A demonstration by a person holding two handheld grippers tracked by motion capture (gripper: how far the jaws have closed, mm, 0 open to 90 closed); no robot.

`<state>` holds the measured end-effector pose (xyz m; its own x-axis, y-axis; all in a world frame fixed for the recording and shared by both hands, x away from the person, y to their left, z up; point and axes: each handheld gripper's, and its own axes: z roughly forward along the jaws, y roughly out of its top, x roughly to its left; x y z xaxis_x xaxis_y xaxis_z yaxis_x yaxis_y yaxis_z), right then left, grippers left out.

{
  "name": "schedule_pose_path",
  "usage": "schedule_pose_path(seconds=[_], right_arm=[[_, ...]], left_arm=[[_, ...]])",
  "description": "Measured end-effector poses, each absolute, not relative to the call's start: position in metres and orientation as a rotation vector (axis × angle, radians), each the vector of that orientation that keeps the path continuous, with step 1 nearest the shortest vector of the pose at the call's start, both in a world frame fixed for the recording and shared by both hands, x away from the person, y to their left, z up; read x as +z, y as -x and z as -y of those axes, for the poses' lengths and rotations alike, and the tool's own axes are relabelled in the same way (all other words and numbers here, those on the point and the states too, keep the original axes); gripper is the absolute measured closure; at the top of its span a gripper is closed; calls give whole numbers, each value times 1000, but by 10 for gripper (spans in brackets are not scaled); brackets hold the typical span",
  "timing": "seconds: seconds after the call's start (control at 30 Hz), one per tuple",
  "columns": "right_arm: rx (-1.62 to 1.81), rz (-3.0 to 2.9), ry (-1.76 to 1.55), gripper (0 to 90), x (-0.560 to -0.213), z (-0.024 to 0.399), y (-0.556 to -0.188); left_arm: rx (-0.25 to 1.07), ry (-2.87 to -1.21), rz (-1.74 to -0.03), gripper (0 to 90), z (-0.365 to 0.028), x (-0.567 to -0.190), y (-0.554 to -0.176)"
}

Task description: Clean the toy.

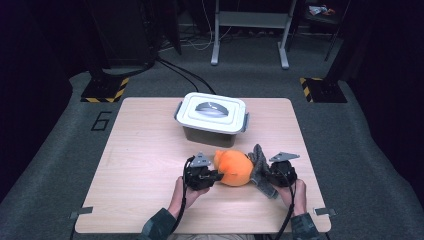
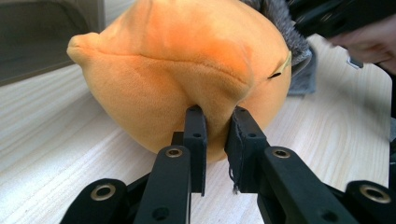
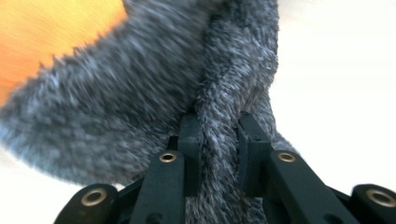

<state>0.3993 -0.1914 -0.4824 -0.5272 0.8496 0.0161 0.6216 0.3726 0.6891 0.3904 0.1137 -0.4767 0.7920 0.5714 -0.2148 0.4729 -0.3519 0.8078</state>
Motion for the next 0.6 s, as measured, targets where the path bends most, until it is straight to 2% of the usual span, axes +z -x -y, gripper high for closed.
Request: schedule_pose_path(seconds=[0.17,0.3,0.47,0.53,0.6], right_arm=[[1070,-2255,-1218,748,-454,197,-386],[1137,-2262,-1123,746,-436,181,-380],[1082,-2311,-1080,747,-442,160,-389],[1084,-2315,-1089,747,-445,159,-392],[1093,-2314,-1094,747,-446,161,-393]], left_arm=[[132,-2011,-770,785,-113,-476,-390],[130,-2013,-767,784,-113,-476,-390],[134,-2015,-769,773,-113,-476,-390],[141,-2015,-755,742,-114,-476,-390],[172,-2011,-758,645,-113,-476,-388]])
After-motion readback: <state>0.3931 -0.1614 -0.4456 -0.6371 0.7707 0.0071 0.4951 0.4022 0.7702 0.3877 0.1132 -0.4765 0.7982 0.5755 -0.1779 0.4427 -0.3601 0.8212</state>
